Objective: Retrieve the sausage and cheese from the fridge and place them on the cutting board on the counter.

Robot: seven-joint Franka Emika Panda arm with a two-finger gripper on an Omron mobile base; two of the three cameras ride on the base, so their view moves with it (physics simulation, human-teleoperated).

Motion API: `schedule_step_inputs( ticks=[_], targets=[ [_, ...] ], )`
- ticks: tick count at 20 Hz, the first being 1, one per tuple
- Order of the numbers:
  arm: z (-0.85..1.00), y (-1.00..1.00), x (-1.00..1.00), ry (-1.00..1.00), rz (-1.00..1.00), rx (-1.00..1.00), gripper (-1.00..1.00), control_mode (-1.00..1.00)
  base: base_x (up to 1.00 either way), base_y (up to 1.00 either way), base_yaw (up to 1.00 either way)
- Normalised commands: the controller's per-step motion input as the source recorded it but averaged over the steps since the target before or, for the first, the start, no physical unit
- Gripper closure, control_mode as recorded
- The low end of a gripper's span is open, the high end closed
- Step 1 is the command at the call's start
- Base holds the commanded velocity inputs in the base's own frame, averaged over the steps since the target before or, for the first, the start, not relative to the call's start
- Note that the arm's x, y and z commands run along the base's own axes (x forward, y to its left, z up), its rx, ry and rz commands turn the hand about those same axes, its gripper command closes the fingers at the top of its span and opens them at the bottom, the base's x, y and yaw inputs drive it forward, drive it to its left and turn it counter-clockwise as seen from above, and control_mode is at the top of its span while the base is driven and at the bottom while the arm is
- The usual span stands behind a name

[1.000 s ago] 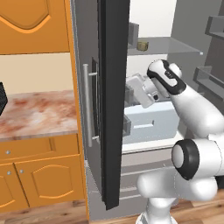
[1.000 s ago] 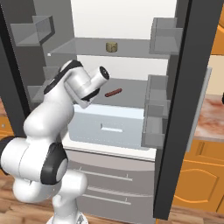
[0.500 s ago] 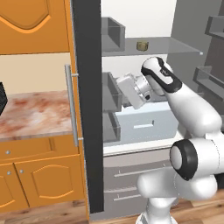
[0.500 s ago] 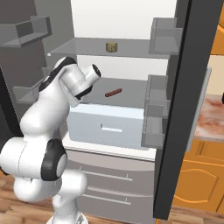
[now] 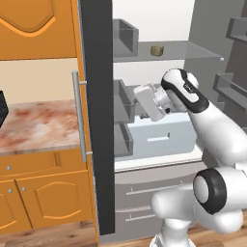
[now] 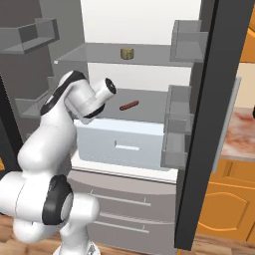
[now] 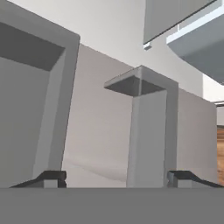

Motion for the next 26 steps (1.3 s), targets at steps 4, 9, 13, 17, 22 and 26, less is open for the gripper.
schedule_step_inputs(
  ticks=[4,9,13,17,22,26],
  targets=[
    [0.74,-1.0,-0.32,-0.21,-0.16,-0.33,-1.0,-1.0,0.0,0.0,0.0],
    [0.27,-0.84,-0.52,-0.31,-0.02,-0.31,-1.0,-1.0,0.0,0.0,0.0],
    [0.3,-0.49,-0.34,-0.36,-0.07,-0.38,-1.0,-1.0,0.0,0.0,0.0],
    [0.21,0.0,-0.22,-0.15,-0.17,-0.41,-1.0,-1.0,0.0,0.0,0.0],
    [0.42,-0.2,-0.05,-0.01,-0.14,-0.33,-1.0,-1.0,0.0,0.0,0.0],
    [0.45,-0.4,-0.11,0.0,0.0,-0.17,-1.0,-1.0,0.0,0.0,0.0]
  ],
)
